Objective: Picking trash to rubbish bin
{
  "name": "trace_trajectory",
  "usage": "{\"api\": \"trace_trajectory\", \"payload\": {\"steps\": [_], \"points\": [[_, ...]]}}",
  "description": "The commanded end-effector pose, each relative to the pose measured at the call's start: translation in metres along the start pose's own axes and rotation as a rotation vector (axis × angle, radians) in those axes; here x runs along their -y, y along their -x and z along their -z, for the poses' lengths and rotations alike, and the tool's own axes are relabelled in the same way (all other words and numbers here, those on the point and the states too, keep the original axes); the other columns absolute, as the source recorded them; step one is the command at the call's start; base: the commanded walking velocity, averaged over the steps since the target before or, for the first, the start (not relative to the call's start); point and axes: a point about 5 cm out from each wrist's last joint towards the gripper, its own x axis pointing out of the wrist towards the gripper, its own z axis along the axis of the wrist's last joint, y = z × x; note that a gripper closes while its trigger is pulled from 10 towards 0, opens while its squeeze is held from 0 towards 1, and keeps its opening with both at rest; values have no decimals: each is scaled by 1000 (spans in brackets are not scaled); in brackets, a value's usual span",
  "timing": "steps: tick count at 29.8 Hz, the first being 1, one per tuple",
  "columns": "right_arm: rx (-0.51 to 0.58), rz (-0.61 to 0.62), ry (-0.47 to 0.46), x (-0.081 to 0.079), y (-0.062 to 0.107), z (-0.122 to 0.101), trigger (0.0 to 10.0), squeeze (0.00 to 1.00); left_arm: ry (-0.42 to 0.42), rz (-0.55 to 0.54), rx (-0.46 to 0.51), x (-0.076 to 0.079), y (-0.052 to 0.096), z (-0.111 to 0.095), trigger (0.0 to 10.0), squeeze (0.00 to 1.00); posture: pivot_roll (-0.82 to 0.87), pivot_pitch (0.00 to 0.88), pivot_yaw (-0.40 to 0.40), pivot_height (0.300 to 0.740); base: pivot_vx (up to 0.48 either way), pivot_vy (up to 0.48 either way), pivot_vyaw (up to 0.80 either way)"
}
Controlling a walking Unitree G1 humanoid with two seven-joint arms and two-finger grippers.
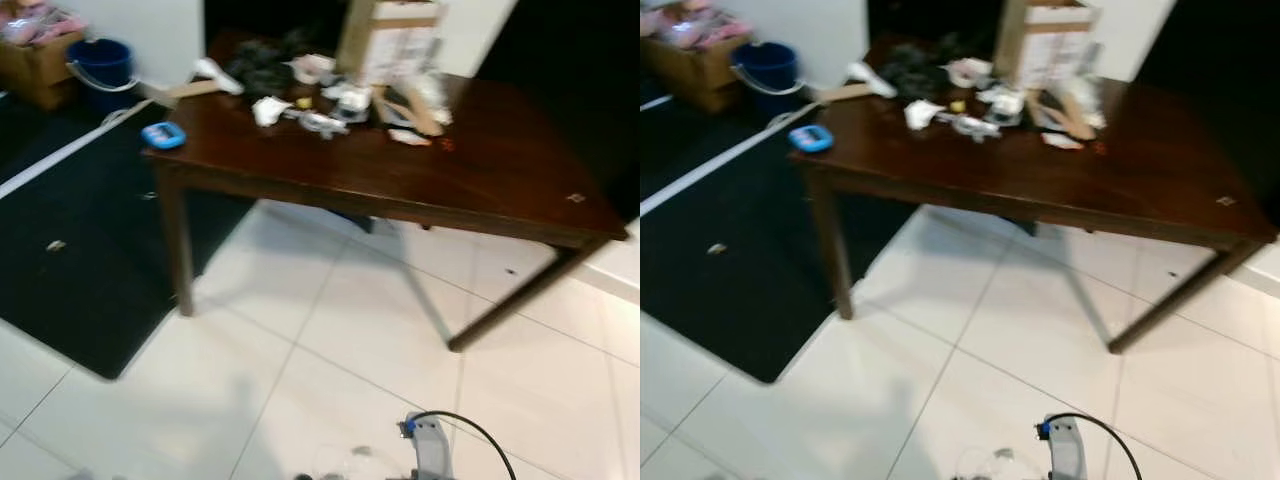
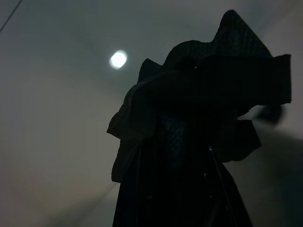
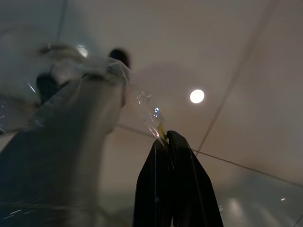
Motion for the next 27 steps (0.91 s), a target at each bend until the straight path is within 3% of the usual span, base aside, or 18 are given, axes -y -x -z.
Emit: {"api": "trace_trajectory", "payload": {"steps": [1,3,5,8,12,16,22,24,27], "points": [[-4,46,-35,12,2,3,10000,0,-56,23,-70,12,3,20,10000,0,179,56,-123,740,0,0,-800],[12,85,-96,18,4,0,10000,0,-167,64,-84,23,2,20,10000,0,183,0,-122,740,0,0,-800],[16,93,-124,20,4,0,10000,0,-208,84,-85,27,1,19,10000,0,183,0,-122,740,0,0,-800],[39,99,-159,19,4,-4,10000,0,-347,126,-52,38,-2,7,10000,0,195,0,-108,740,0,0,-800],[60,104,-173,19,4,-11,10000,0,-390,155,-32,48,-4,-1,10000,0,177,0,-89,740,0,0,-800],[84,108,-197,15,2,-17,10000,0,-487,219,-46,59,-4,-2,10000,0,187,0,-92,740,0,0,0],[88,126,-209,15,2,-18,10000,0,-497,255,-52,66,-4,1,10000,0,194,0,-77,740,0,0,0],[82,121,-186,13,2,-19,10000,0,-536,255,-79,64,-3,6,10000,0,192,0,-93,740,0,0,-603],[68,112,-154,11,1,-17,10000,0,-510,246,-83,63,-3,7,10000,0,191,0,-98,740,0,0,-800]]}}
